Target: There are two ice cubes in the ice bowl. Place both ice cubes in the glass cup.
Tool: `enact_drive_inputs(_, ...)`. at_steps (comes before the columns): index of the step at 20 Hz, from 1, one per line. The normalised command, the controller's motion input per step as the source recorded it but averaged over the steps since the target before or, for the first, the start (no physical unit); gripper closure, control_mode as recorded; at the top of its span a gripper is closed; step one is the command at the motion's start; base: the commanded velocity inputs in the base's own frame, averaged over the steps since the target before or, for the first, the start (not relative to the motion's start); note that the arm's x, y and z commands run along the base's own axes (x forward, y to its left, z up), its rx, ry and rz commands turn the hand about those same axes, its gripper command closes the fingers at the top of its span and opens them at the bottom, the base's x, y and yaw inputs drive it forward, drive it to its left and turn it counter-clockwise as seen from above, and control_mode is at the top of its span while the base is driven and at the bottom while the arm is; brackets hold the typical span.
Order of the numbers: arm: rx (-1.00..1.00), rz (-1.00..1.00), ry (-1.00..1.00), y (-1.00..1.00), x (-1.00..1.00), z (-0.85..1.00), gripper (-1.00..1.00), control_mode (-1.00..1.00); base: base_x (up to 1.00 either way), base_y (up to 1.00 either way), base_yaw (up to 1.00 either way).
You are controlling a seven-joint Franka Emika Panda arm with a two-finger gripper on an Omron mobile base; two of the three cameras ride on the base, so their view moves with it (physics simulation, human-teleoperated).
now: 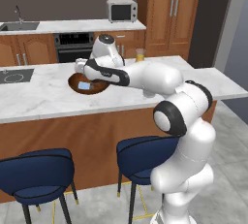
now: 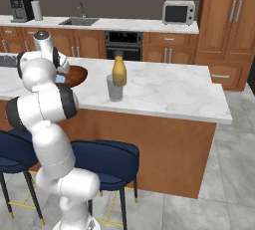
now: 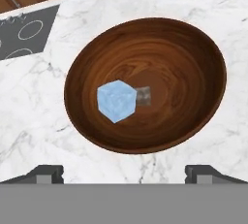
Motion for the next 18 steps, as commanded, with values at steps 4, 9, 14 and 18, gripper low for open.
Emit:
enact_drive_inputs(4, 0.0, 0.0, 0.0, 0.03, 0.07, -0.22, -1.0, -1.0, 0.0, 0.0, 0.0)
enact_drive_inputs(9, 0.0, 0.0, 0.01, 0.0, 0.16, -0.34, -1.0, -1.0, 0.0, 0.0, 0.0)
enact_drive_inputs(14, 0.04, 0.0, 0.0, 0.04, 0.26, -0.17, -1.0, -1.0, 0.0, 0.0, 0.0)
enact_drive_inputs(18, 0.0, 0.0, 0.0, 0.26, 0.38, -0.04, -1.0, -1.0, 0.0, 0.0, 0.0)
